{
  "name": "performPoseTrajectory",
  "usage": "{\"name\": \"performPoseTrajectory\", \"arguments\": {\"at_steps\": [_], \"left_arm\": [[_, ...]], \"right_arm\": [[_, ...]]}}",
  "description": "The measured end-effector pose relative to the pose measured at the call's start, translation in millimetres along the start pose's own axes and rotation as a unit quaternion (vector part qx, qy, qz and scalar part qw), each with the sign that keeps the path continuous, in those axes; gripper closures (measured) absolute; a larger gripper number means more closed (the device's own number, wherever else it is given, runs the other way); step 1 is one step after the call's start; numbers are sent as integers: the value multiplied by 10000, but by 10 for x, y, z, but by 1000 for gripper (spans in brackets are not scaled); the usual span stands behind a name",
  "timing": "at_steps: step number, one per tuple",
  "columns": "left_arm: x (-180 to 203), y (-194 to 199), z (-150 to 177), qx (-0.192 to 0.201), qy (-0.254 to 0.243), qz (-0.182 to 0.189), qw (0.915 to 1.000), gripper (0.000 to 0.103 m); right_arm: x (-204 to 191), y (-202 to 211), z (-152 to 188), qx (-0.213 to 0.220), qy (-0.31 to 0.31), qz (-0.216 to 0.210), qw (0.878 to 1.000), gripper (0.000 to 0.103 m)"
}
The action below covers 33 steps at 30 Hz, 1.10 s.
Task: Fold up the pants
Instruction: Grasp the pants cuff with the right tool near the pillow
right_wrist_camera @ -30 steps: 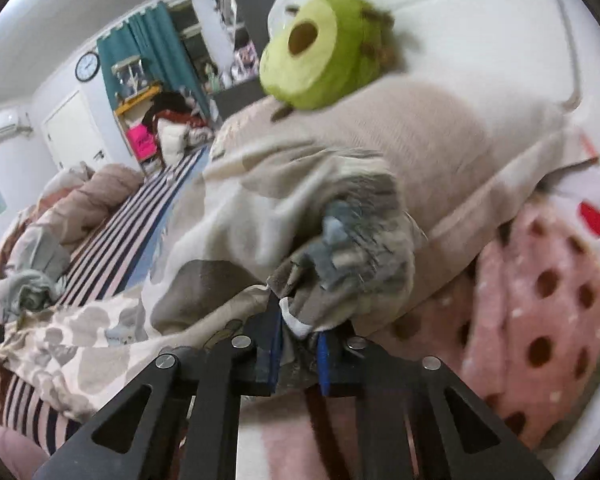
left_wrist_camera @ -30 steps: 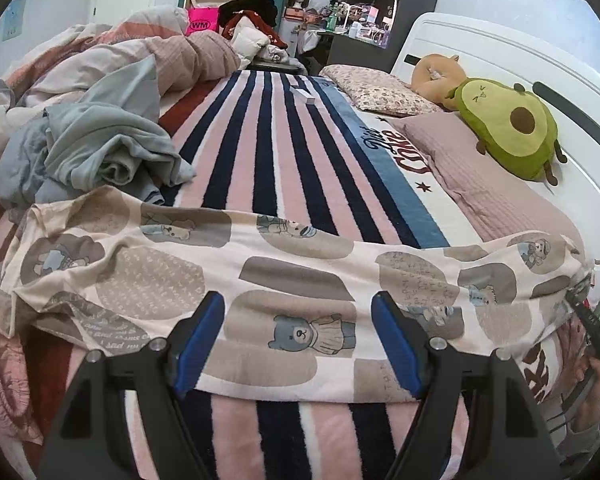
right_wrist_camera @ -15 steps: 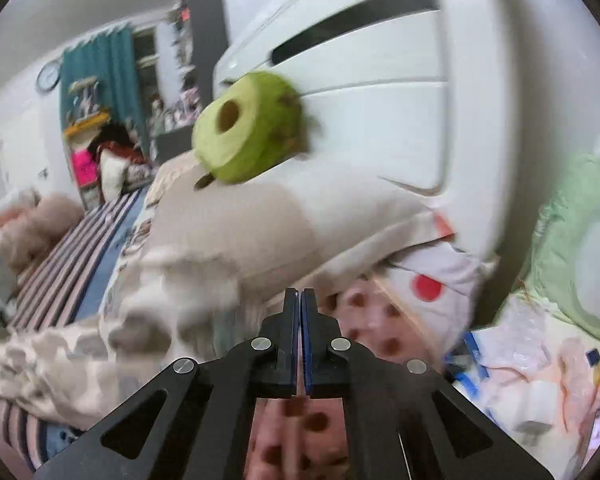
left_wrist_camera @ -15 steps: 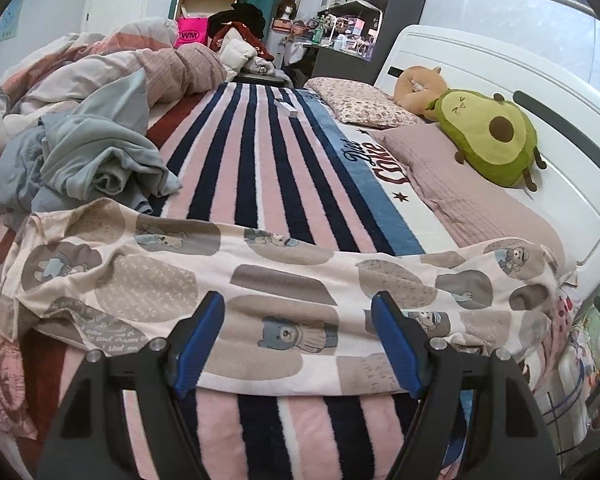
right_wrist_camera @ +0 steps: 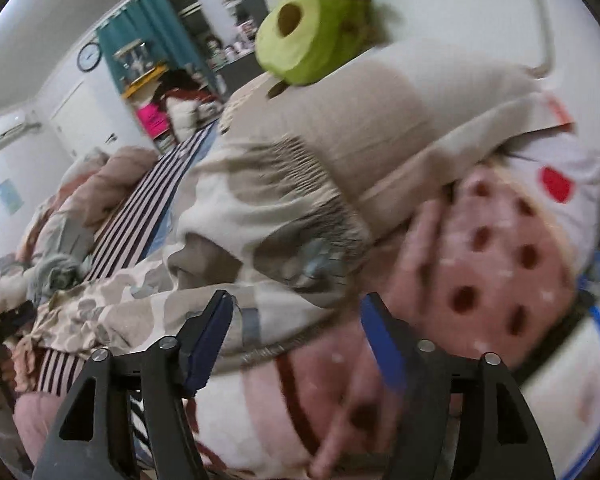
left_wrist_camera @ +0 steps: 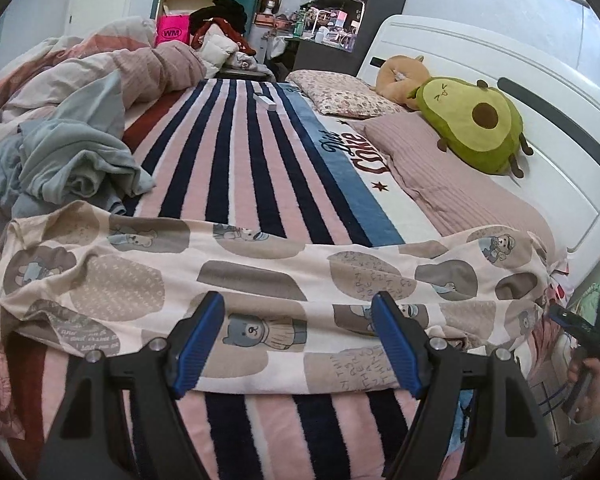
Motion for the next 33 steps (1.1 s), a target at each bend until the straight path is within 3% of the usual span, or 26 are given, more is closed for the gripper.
{"name": "performPoseTrajectory", "arguments": {"at_steps": [6, 7, 8, 9, 10, 11, 16, 24, 30, 33], "left_arm": [[-70, -63, 3, -64, 78, -120, 9999, 31], [-81, -71, 6, -74, 89, -137, 9998, 31], [-93, -79, 10, -84, 105, -150, 9998, 31], [-101, -85, 13, -91, 117, -155, 9998, 31], [-106, -85, 16, -93, 128, -157, 9998, 31], [-110, -84, 17, -88, 136, -159, 9997, 31], [-98, -51, 15, -54, 113, -142, 9998, 31], [-153, 57, -13, 76, 141, -97, 9998, 31], [-230, 107, 8, 146, 255, -4, 9996, 31], [-264, 85, 37, 134, 320, 52, 9994, 31]], "right_arm": [[-15, -475, -39, -248, 52, -51, 9997, 28], [-67, -481, -38, -232, 79, -144, 9996, 32], [-115, -494, -46, -234, 120, -221, 9994, 37], [-166, -490, -48, -211, 162, -269, 9993, 59], [-198, -498, -55, -205, 189, -258, 9993, 88], [-237, -496, -67, -196, 227, -273, 9992, 93], [-380, -223, -177, 510, 394, 65, 9979, 97], [-400, 265, -347, 1020, 332, 502, 9930, 100], [-84, 666, -436, 1074, 305, 1266, 9856, 103], [59, 690, -418, 723, 66, 783, 9943, 100]]}}
Point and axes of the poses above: each gripper's, at about its wrist camera, not at the fingertips, and y roughly against the way its jaws point, x to its right, z to its underside, the point moved 5 cm from there along -y, roughly the way its jaws point, and after that the axes turned 3 degrees about z, right-handed, at the moved point
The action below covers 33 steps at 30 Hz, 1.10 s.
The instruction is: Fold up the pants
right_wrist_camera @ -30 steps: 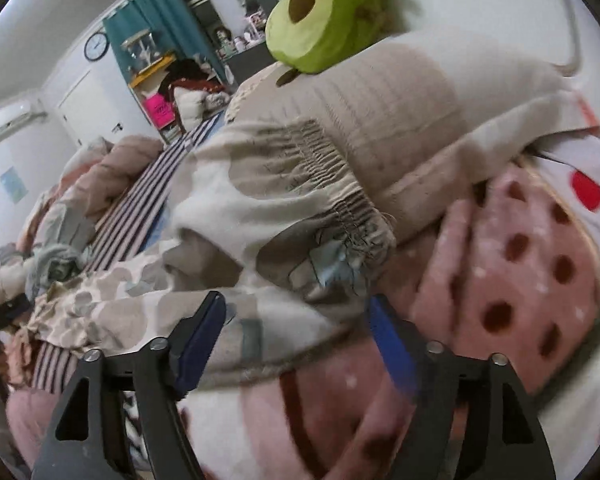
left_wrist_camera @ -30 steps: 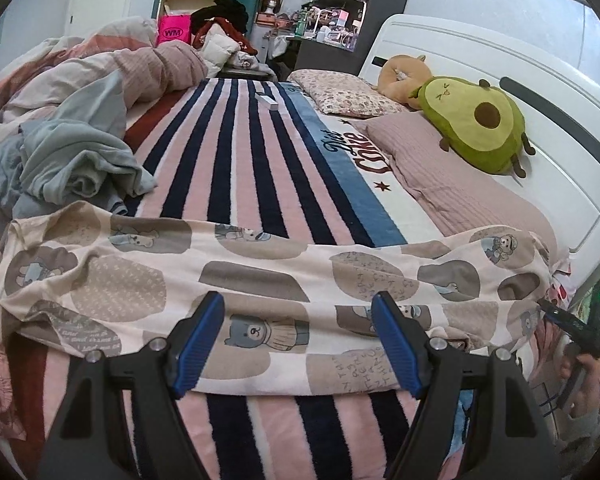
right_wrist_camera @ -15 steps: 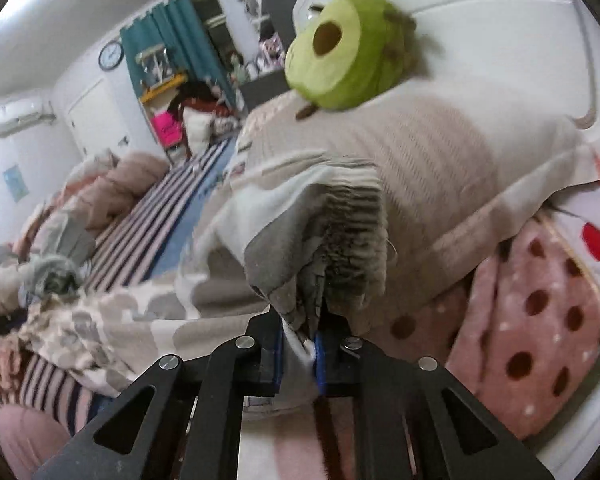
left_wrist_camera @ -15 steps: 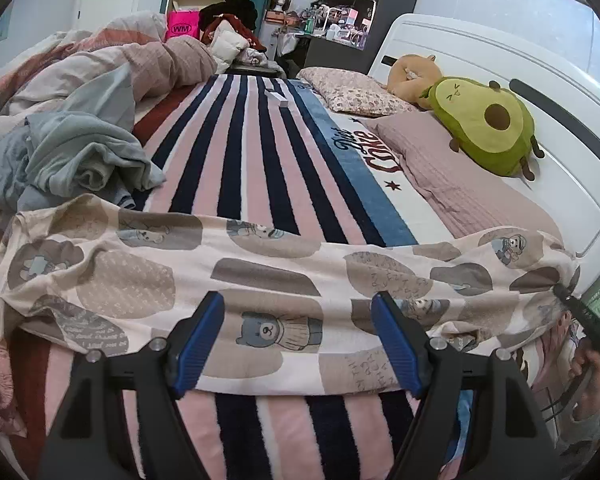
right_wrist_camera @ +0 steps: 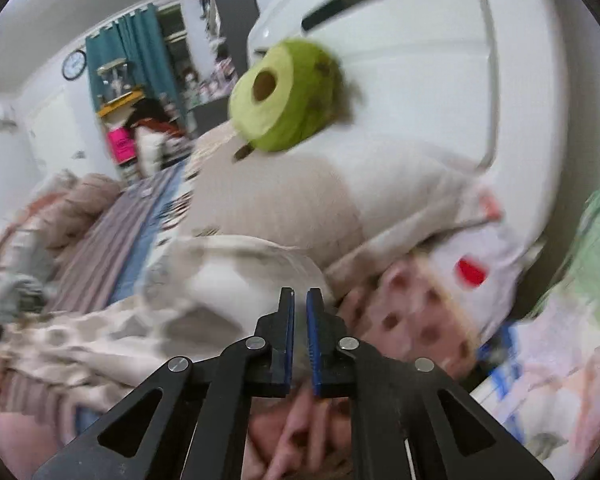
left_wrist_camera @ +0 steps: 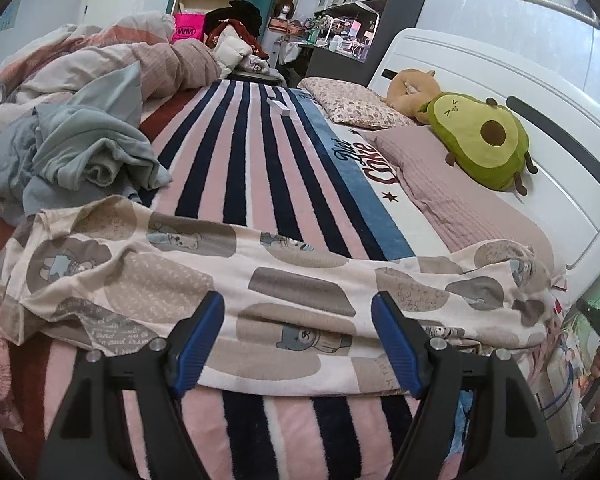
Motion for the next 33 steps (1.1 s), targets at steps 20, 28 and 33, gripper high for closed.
{"name": "performPoseTrajectory", "arguments": {"at_steps": [20, 28, 33], "left_arm": [[142, -243, 19, -229, -184, -5, 9996, 31], [82, -238, 34, -227, -63, 2, 9997, 31], [116, -186, 32, -184, -115, 74, 9997, 31]], "right_arm": [[-977, -1275, -154, -697, 3108, -212, 9477, 42], [-1049, -975, 112, -520, 3624, 473, 9294, 82], [-985, -937, 117, -589, 3438, 591, 9353, 74]]}}
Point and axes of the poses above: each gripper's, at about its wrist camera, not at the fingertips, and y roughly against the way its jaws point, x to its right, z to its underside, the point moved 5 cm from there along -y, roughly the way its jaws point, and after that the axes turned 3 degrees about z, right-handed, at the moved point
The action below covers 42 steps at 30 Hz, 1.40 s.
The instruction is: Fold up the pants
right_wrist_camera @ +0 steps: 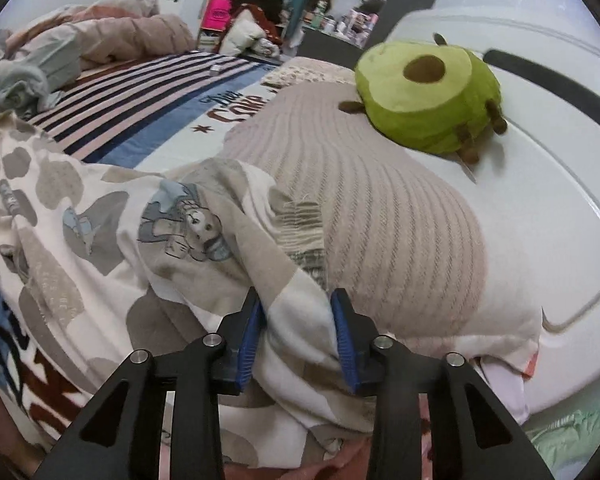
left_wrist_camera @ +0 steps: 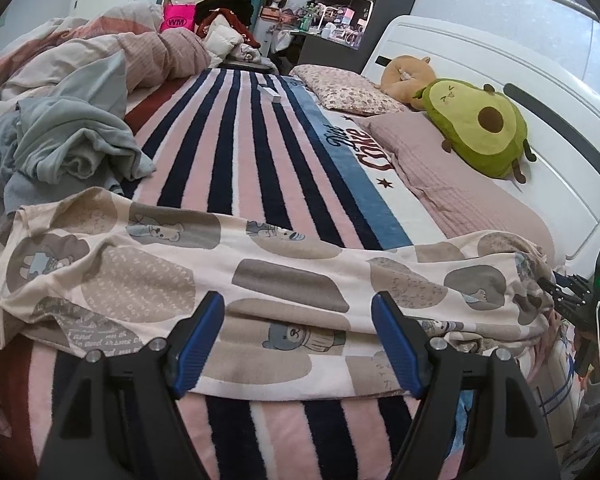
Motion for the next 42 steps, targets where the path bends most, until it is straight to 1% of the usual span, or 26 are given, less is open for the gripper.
{"name": "performPoseTrajectory", "arguments": {"at_steps": [3, 6, 8, 13, 15, 16, 18, 21, 23, 25, 27, 30, 32, 33, 35, 36, 37, 38, 40, 42], "left_arm": [[-8, 34, -8, 46, -26, -8, 10000, 30], [-28, 32, -6, 46, 15, -5, 10000, 31], [-34, 33, 2, 48, 30, 12, 10000, 31], [-19, 23, 5, 44, 50, 52, 10000, 31], [-7, 34, 4, 54, 13, 69, 10000, 31], [-6, 38, 2, 63, -2, 74, 10000, 30], [-23, 40, -6, 97, 4, 77, 9999, 30], [-64, 30, -27, 124, 42, 133, 9998, 30], [-98, 23, -40, 145, 36, 145, 9998, 30], [-131, 14, -50, 158, 40, 143, 9998, 31], [-187, -1, -59, 167, 76, 139, 9997, 31], [-269, -42, -61, 146, 148, 105, 9997, 30], [-305, -73, -53, 123, 166, 67, 9998, 30], [-318, -92, -48, 105, 177, 41, 9998, 30], [-324, -119, -34, 69, 195, 16, 9998, 30], [-323, -128, -26, 48, 196, 11, 9998, 30], [-316, -131, -21, 35, 190, 5, 9998, 30], [-305, -125, -18, 31, 175, -4, 9998, 30], [-279, -107, -19, 47, 171, 0, 9998, 30], [-232, -86, -22, 69, 179, 53, 9998, 30]], "right_arm": [[-13, 53, 67, -113, -92, -68, 9999, 75], [-57, 112, 150, -172, -114, -212, 9996, 88], [-71, 137, 182, -226, -80, -173, 9996, 88], [-103, 104, 163, -170, 11, -302, 9994, 88], [-124, 73, 135, -157, 128, -140, 9997, 97], [-118, 90, 90, -34, 143, 46, 9999, 98], [-89, 154, -22, 164, 65, 237, 9996, 99], [20, 290, -338, 527, -120, 499, 9973, 99], [42, 312, -517, 607, -101, 553, 9966, 99], [39, 289, -702, 665, 25, 727, 9951, 99], [49, 206, -838, 634, 34, 813, 9947, 99], [88, 5, -927, 482, -50, 886, 9949, 99], [97, -242, -897, 162, -132, 777, 9968, 98], [105, -320, -869, 69, -209, 704, 9973, 95], [129, -416, -815, -60, -373, 494, 9981, 81], [184, -385, -796, -21, -554, 459, 9974, 72], [235, -337, -779, 35, -705, 402, 9967, 65], [279, -270, -752, 85, -855, 290, 9959, 60], [382, -114, -650, 150, -1235, -51, 9922, 39], [475, -4, -464, 1, -1578, -374, 9868, 34]]}}
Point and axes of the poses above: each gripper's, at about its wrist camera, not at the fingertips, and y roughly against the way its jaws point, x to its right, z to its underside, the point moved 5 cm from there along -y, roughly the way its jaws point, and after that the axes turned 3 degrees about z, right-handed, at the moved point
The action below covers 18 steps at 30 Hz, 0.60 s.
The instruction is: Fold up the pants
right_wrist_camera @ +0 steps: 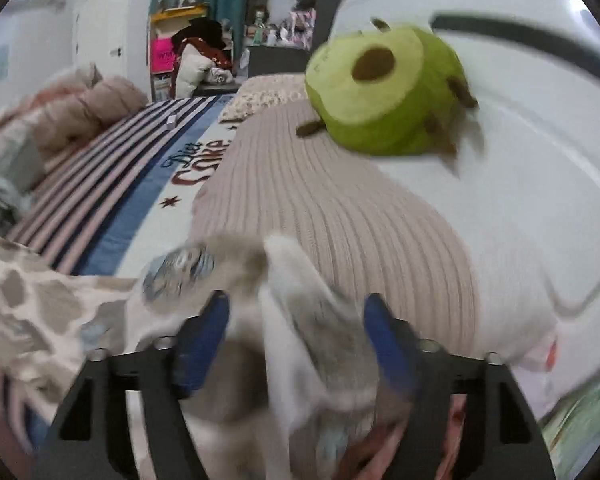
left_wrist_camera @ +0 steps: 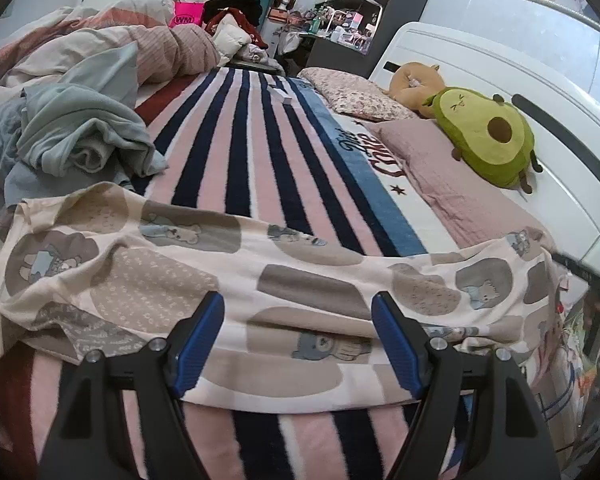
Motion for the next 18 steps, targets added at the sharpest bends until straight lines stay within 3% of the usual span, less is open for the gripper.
{"name": "performPoseTrajectory", "arguments": {"at_steps": [7, 11, 13, 14, 16, 18], "left_arm": [[214, 59, 12, -19, -97, 115, 9999, 30], [312, 66, -3, -26, -127, 128, 9998, 30], [340, 66, -17, -30, -128, 104, 9999, 30], [352, 74, -23, -28, -137, 100, 9999, 30], [361, 92, -36, -5, -156, 81, 9998, 30], [341, 114, -50, 26, -162, 42, 9999, 30]], "right_arm": [[449, 66, 774, -525, -1288, -901, 9862, 25], [397, -153, 1151, -731, -1748, -1482, 9706, 25], [330, -223, 1205, -585, -1917, -1701, 9648, 28], [291, -237, 1200, -499, -1898, -1733, 9651, 34], [212, -246, 1168, -439, -1789, -1649, 9690, 79], [133, -233, 1093, -369, -1622, -1458, 9752, 96]]}}
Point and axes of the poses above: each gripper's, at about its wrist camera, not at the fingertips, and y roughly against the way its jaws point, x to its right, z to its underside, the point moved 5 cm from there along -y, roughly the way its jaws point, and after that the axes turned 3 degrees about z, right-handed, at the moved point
